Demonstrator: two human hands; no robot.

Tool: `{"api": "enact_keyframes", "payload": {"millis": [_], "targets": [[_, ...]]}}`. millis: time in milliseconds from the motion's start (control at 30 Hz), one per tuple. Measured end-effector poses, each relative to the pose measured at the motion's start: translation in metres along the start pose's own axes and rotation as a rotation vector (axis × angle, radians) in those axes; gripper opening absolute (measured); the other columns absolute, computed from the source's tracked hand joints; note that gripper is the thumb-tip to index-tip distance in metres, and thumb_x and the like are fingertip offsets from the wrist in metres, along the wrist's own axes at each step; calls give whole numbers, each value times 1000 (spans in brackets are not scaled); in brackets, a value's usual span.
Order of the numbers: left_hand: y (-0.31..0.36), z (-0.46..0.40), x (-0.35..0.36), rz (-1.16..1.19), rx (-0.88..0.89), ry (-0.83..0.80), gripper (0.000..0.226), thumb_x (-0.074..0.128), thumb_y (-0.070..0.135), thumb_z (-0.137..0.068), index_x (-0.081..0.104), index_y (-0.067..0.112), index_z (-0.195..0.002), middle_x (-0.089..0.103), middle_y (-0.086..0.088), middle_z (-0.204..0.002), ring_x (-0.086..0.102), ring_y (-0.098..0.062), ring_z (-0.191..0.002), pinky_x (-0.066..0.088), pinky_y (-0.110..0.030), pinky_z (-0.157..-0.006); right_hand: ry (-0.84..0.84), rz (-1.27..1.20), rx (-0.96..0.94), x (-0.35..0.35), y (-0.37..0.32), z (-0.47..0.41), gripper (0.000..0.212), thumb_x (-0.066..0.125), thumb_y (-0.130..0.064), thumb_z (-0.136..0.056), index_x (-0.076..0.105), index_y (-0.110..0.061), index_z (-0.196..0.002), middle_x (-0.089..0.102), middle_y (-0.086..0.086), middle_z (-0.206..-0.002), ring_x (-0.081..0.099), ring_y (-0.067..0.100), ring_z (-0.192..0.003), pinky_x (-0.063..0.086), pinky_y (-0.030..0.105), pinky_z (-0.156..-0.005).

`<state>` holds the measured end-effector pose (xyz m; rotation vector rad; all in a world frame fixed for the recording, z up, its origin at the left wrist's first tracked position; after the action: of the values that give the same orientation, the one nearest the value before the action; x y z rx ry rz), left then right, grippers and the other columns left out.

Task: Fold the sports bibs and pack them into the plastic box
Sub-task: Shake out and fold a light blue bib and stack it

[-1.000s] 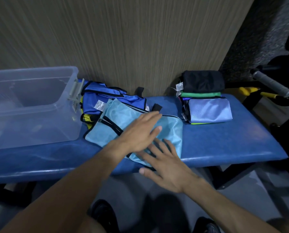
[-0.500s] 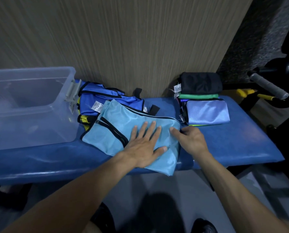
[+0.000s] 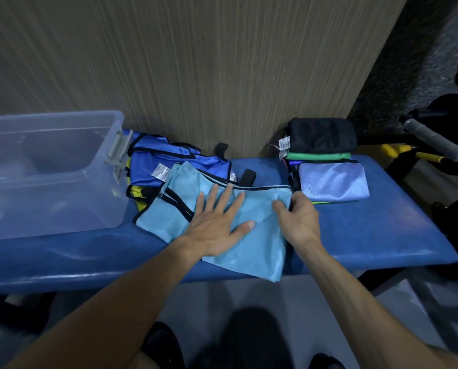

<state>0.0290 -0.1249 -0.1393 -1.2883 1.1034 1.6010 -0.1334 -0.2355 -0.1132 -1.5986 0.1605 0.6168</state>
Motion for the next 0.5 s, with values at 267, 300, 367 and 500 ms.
{"api": "enact_keyframes", "payload": {"millis": [267,300,367,500], "targets": [[50,4,8,-20,34,-27,82,5,78,-93,-10,35,-161,-24,2,-167,-26,-32,-152,-12,-60,-121,59,13,39,-49,16,-3,26,64,-33,-95,53,-10,-92,63,5,-82,61,22,-78,43,35,-62],[49,0,4,-40,44,-3,82,5,76,-94,-9,32,-162,-22,2,-168,-25,-30,-153,-11,-58,-122,50,23,46,-50,16,-1,28,65,-37,-95,54,-11,-94,63,3,-83,62,22,-80,44,35,-64],[45,-8,3,-58,86,1,80,4,74,-96,-8,30,-162,-21,4,-168,-25,-23,-153,-11,-53,-124,17,31,73,-48,20,5,31,67,-44,-93,57,-14,-98,63,-2,-86,62,22,-86,49,38,-75],[41,-18,11,-30,128,-44,80,4,77,-95,-12,33,-161,-23,9,-167,-28,-17,-152,-13,-50,-124,-52,71,97,-40,31,13,36,69,-53,-88,61,-22,-104,68,-6,-95,64,23,-97,53,43,-89]]}}
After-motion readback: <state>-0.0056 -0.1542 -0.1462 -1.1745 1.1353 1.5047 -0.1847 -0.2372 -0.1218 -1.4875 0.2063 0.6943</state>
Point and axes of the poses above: each hand's wrist, its own z-axis away from the middle knuckle, its own x-axis out of the palm, y = z × x, the point moved 8 cm from there along -z, towards the middle knuckle
